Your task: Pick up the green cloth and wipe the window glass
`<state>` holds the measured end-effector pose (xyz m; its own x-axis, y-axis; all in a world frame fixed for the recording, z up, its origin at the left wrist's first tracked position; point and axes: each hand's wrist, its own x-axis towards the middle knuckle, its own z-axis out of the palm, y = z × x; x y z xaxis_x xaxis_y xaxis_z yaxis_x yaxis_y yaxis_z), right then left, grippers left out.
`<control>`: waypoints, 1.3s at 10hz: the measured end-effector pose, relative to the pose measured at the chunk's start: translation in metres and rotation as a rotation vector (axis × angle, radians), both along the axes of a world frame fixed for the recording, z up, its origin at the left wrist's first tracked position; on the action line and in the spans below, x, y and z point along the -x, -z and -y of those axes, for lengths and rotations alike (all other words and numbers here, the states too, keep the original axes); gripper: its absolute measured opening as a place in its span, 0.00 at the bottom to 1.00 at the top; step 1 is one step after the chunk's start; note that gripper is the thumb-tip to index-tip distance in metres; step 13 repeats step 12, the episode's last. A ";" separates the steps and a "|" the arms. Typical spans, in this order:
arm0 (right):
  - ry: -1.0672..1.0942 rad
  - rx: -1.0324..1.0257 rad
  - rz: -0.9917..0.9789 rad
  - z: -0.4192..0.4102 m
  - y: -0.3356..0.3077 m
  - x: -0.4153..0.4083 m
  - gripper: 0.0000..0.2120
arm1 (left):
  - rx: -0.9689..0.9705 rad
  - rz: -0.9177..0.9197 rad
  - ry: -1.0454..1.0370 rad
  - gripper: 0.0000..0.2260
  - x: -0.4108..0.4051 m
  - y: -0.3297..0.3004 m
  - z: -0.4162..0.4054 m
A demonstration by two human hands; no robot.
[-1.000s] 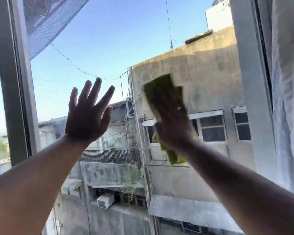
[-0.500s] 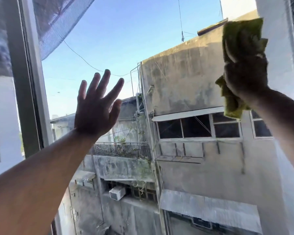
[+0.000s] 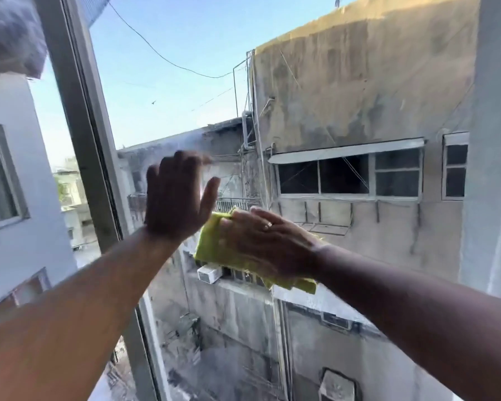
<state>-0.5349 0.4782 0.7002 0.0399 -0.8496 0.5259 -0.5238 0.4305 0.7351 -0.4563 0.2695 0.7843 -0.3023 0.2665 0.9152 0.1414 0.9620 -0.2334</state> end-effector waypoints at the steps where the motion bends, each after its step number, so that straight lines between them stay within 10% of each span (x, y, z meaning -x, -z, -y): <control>1: 0.074 0.339 0.020 -0.014 0.008 -0.007 0.27 | -0.143 0.180 -0.017 0.32 -0.010 0.061 -0.002; 2: 0.180 0.577 0.104 -0.020 0.022 -0.020 0.36 | -0.408 0.374 0.049 0.31 -0.014 0.088 -0.019; 4: 0.337 0.481 0.762 -0.010 0.047 -0.052 0.16 | -0.883 0.861 0.566 0.15 -0.044 0.107 0.018; 6: -0.228 0.617 2.231 0.095 0.162 -0.089 0.09 | -1.656 1.091 0.639 0.19 -0.145 0.207 0.141; 7: -0.118 0.619 2.661 0.179 0.264 -0.139 0.14 | -1.971 0.979 0.451 0.14 -0.211 0.309 0.206; 10: 0.641 0.334 2.644 0.319 0.612 -0.299 0.09 | -2.459 0.863 -0.278 0.12 -0.415 0.716 0.275; 13: 0.868 0.344 2.507 0.328 0.766 -0.359 0.08 | -2.042 1.015 -0.775 0.10 -0.447 0.851 0.297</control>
